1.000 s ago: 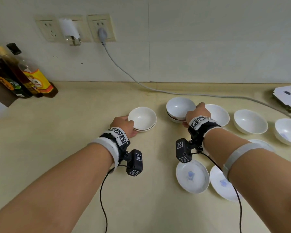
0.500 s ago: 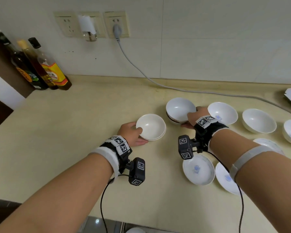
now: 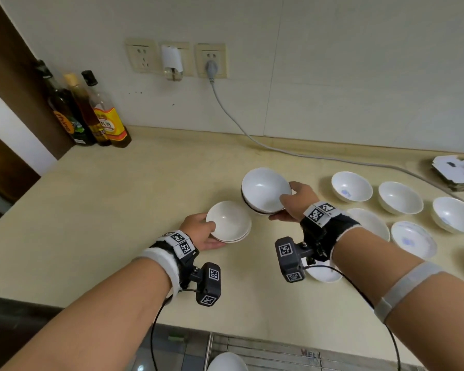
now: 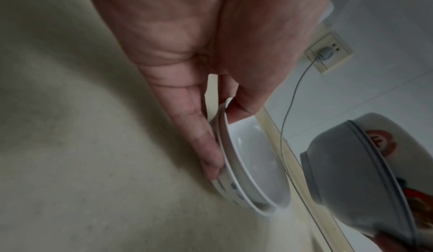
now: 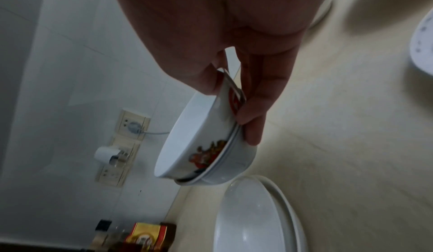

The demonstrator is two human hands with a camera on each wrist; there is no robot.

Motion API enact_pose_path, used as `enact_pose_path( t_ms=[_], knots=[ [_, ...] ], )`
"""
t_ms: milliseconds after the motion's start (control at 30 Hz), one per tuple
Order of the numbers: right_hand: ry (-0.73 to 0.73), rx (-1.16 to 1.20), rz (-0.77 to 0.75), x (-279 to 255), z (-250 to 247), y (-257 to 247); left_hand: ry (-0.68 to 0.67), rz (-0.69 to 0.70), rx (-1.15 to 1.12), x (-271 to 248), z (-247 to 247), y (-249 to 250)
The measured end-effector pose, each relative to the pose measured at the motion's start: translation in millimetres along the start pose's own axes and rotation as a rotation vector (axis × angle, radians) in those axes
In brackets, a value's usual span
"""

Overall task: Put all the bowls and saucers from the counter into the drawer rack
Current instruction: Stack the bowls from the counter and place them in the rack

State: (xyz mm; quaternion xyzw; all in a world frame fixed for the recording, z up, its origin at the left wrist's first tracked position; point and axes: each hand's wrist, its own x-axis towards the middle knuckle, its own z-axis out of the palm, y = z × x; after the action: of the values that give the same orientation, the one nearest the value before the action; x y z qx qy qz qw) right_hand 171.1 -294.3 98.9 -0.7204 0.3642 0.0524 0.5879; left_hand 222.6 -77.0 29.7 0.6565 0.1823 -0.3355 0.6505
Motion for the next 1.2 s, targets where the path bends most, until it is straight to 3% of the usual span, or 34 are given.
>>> enact_pose_path(
  t_ms=[200,367,800,1000,1200],
  knots=[
    [-0.085,-0.09,-0.016,-16,49,3,-0.092,-0.039,0.002,-16,-15,-8],
    [-0.079,-0.196,-0.024,-19,77,9,-0.068,-0.078,-0.097,-20,-22,-9],
    [-0.087,-0.404,-0.065,-9,91,23,-0.123,0.018,-0.007,-20,-8,-8],
    [-0.218,-0.118,0.184,-21,87,31,-0.079,0.07,-0.023,-29,-10,-18],
    [-0.421,0.02,0.211,-61,72,44,-0.085,0.06,-0.018,-83,-29,-41]
  ],
)
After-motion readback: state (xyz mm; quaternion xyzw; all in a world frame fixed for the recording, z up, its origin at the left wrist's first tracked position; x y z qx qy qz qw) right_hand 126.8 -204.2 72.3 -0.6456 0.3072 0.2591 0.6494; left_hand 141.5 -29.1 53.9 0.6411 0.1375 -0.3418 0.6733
